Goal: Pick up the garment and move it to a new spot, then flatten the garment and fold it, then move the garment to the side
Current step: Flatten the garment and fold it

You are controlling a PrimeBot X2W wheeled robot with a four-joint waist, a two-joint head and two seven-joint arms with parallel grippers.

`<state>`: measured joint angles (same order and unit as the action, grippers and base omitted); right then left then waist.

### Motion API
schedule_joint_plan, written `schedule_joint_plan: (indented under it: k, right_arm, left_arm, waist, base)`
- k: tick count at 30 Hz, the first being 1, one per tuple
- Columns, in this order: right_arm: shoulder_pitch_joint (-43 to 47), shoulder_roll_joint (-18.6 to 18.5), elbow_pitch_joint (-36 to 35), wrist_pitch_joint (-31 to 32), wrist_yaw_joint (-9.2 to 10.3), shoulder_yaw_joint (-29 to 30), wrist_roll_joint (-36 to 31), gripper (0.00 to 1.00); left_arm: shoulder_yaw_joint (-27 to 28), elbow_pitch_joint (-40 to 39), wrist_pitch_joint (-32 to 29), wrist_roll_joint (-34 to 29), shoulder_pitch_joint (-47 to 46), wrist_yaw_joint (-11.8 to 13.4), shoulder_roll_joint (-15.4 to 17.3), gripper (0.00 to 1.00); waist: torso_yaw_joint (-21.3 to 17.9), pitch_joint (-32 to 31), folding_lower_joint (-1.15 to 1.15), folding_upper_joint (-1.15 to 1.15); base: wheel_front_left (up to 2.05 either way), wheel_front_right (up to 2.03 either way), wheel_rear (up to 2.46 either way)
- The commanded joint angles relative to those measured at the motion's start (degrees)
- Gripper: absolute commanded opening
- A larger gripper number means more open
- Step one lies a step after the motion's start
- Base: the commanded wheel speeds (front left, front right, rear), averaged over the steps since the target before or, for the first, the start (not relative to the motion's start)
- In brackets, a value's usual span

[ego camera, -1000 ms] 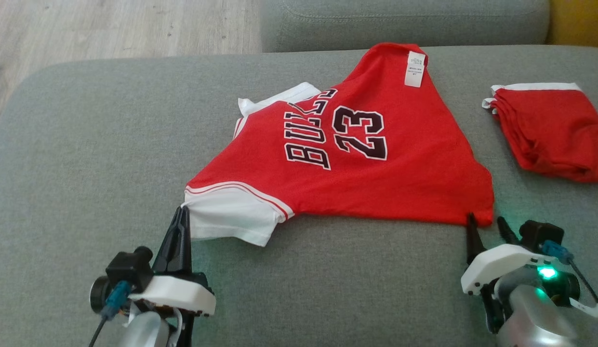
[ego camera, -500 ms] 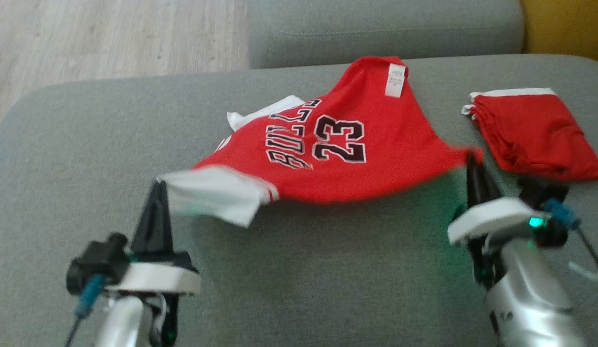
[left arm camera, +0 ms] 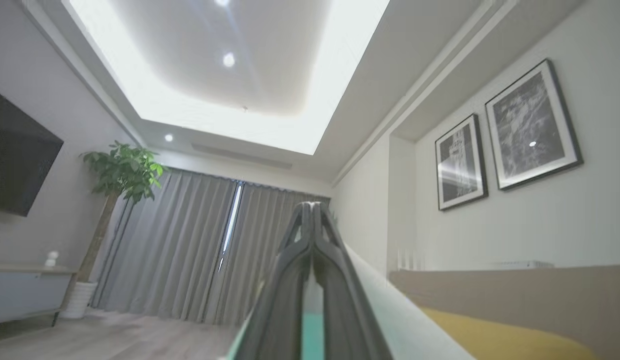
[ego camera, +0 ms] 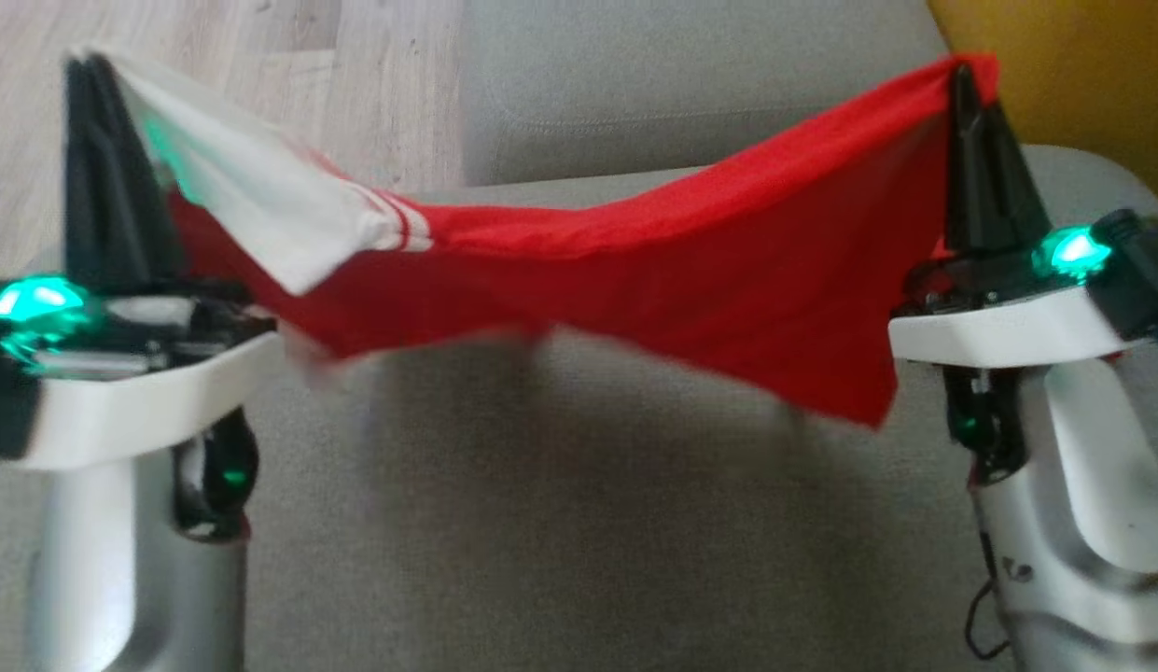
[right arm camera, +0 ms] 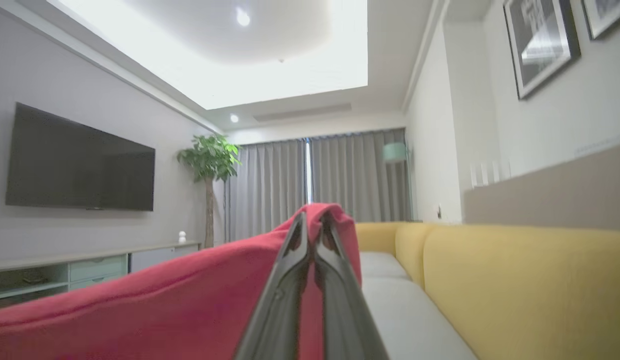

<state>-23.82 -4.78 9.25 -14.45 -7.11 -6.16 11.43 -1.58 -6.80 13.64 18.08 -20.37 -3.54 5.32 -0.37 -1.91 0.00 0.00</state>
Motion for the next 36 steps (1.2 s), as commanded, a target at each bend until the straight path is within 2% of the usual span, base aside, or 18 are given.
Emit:
schedule_joint_plan:
  k: [1, 7, 11, 14, 16, 19, 23, 27, 32, 36]
  right_arm:
    - [-2.2, -0.79, -4.3, 0.2, -0.37, -1.79, -0.1, 0.0]
    - [0.16, -2.97, -15.61, 5.36, -0.37, -3.35, 0.17, 0.0]
    - [1.02, -2.21, -21.4, 9.95, -0.37, -1.74, 0.19, 0.0]
    - [0.55, -1.12, -23.16, 13.66, -0.37, -0.64, -0.12, 0.0]
    - [-0.31, -1.09, -22.39, 17.01, -0.37, -0.19, -2.8, 0.0]
    - [-3.92, -0.44, -20.82, 19.69, -0.37, -0.37, -3.94, 0.0]
    - [-14.44, -2.28, -13.94, 20.23, -0.37, -2.92, -6.3, 0.0]
    - [-29.27, -2.47, -0.71, 17.63, -0.37, -4.06, -6.71, 0.0]
    - [-48.06, -1.88, 16.25, 9.87, -0.37, -1.36, -11.22, 0.0]
    - [-56.33, -0.98, 26.03, 3.25, -0.37, 2.98, -15.63, 0.0]
  left_arm:
    - [2.48, -4.6, -1.42, 0.78, -3.3, 0.01, 1.79, 0.0]
    - [3.6, -16.16, -11.52, 2.42, -4.34, 1.77, 3.97, 0.0]
    - [3.62, -21.28, -18.08, 3.65, -5.09, 2.93, 4.93, 0.0]
    - [3.53, -20.29, -22.62, 4.14, -6.28, 2.98, 6.59, 0.0]
    - [2.56, -17.85, -26.07, 3.96, -7.32, 1.83, 8.7, 0.0]
    - [2.16, -13.42, -28.48, 6.25, -11.02, 0.9, 9.21, 0.0]
    - [3.06, -2.61, -28.41, 7.39, -20.64, -0.94, 12.31, 0.0]
    - [1.45, 10.52, -24.89, 5.72, -33.88, -2.81, 16.65, 0.0]
    - [-0.26, 25.48, -16.49, 4.56, -50.91, -3.49, 17.86, 0.0]
    - [-1.36, 34.94, -9.88, 4.84, -58.9, -3.71, 17.05, 0.0]
  waist:
    - [-0.22, -0.58, 0.0, 0.0]
    - [-0.17, -1.33, 0.0, 0.0]
    - [-0.01, -0.56, 0.0, 0.0]
    - [0.14, 0.89, 0.0, 0.0]
    - [0.24, 2.79, 0.0, 0.0]
    - [0.71, 7.58, 0.0, 0.0]
    - [0.87, 15.3, 0.0, 0.0]
    - [0.77, 21.97, 0.0, 0.0]
    - [2.01, 26.5, 0.0, 0.0]
    - [3.22, 27.53, 0.0, 0.0]
  base:
    - [0.0, 0.0, 0.0]
    - [0.0, 0.0, 0.0]
    - [0.0, 0.0, 0.0]
    - [0.0, 0.0, 0.0]
    - [0.0, 0.0, 0.0]
    - [0.0, 0.0, 0.0]
    - [0.0, 0.0, 0.0]
    - [0.0, 0.0, 0.0]
    - [0.0, 0.0, 0.0]
    - [0.0, 0.0, 0.0]
